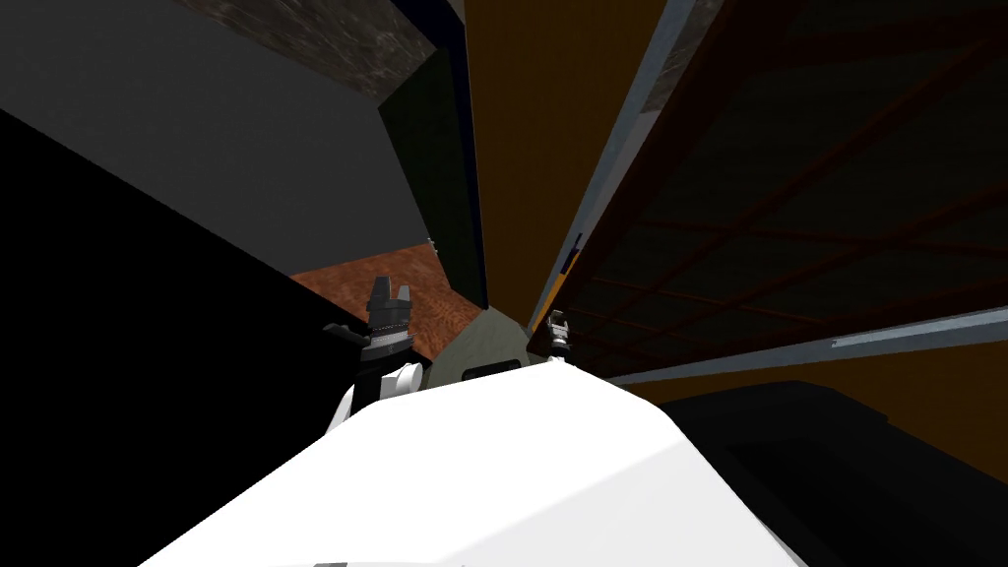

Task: Pull the door open

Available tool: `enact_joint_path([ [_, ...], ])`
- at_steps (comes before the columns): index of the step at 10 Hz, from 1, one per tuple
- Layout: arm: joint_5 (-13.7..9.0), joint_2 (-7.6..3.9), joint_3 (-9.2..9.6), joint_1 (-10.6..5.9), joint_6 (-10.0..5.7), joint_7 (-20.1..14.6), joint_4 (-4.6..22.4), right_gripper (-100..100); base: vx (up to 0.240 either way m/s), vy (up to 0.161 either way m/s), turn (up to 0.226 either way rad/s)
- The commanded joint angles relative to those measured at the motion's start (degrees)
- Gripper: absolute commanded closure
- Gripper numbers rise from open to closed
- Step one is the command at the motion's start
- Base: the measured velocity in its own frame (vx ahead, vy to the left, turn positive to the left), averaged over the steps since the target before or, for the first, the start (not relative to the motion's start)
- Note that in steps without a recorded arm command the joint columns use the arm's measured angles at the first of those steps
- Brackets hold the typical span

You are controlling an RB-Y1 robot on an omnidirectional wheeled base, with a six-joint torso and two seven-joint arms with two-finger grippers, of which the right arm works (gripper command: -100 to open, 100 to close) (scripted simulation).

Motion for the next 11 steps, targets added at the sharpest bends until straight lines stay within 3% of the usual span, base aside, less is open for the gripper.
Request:
enact_joint_path([
  [1,-0.3,-1.27,-0.25,1.36,-0.11,-1.4,-0.6,-100,0.198,-0.002,0.067],
  [2,-0.2,-0.53,-0.25,1.24,0.23,-0.4,-1.3,-100,0.085,-0.002,0.010],
  [3,-0.2,-0.53,-0.25,1.24,0.23,-0.4,-1.3,100,-0.014,-0.001,-0.009],
  [8,-0.2,-0.53,-0.25,1.24,0.23,-0.4,-1.3,100,-0.016,-0.001,0.001],
  [11,1.0,-1.76,2.27,2.21,0.05,-2.5,-2.2,100,-0.201,-0.009,0.092],
])
